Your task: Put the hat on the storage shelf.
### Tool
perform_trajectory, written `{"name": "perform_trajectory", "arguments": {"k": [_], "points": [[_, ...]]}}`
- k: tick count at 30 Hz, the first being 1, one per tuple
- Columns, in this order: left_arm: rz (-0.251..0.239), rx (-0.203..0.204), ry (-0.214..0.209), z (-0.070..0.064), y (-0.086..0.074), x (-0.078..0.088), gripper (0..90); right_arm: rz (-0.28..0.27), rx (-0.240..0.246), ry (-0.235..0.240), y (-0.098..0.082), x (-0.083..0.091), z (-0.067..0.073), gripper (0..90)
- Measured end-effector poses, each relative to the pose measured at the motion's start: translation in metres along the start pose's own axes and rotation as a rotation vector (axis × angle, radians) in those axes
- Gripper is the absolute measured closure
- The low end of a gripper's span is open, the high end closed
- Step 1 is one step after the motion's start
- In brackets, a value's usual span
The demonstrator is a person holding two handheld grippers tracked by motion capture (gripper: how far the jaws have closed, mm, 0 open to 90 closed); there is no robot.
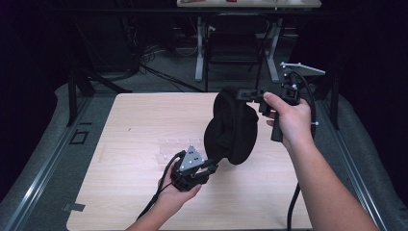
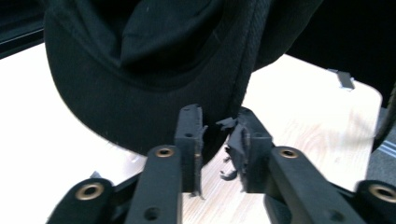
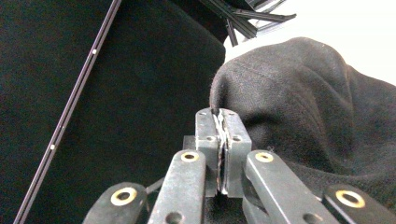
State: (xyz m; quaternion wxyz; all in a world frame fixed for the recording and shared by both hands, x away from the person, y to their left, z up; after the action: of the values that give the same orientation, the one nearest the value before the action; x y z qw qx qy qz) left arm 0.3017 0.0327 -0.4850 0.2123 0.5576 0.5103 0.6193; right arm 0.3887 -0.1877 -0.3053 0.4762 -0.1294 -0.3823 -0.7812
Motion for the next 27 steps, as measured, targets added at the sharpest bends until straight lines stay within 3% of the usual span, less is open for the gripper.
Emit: {"name": "perform_trajectory", "arguments": {"k": [12,22,27], "points": [[-0.010,-0.019,0.019,0.008,-0.012,0.003,81.8,0.019,0.027,0.007,-0.004,-0.011,0.010,88.1],[-0.027,-0.033,0.004,0.015,-0.017,0.006,83.3,0.025,0.035,0.012,-0.005,-0.020,0.016,88.1],[-0.056,-0.008,-0.021,0.022,-0.021,0.010,83.5,0.024,0.036,0.014,-0.005,-0.023,0.018,88.2]]}}
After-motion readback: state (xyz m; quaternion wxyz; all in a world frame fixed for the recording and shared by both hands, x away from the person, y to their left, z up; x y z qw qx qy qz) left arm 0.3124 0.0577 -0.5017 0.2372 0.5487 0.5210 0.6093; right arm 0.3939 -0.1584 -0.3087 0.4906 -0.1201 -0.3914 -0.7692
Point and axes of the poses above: each handheld gripper's, and its own axes: x roughly backward along the jaws, y roughly out of its top, z roughly to its left, the point moved 3 cm from there along -x, roughly forward along the jaws, and after that the axes turned 14 degrees about -y, right-handed, at the moved point
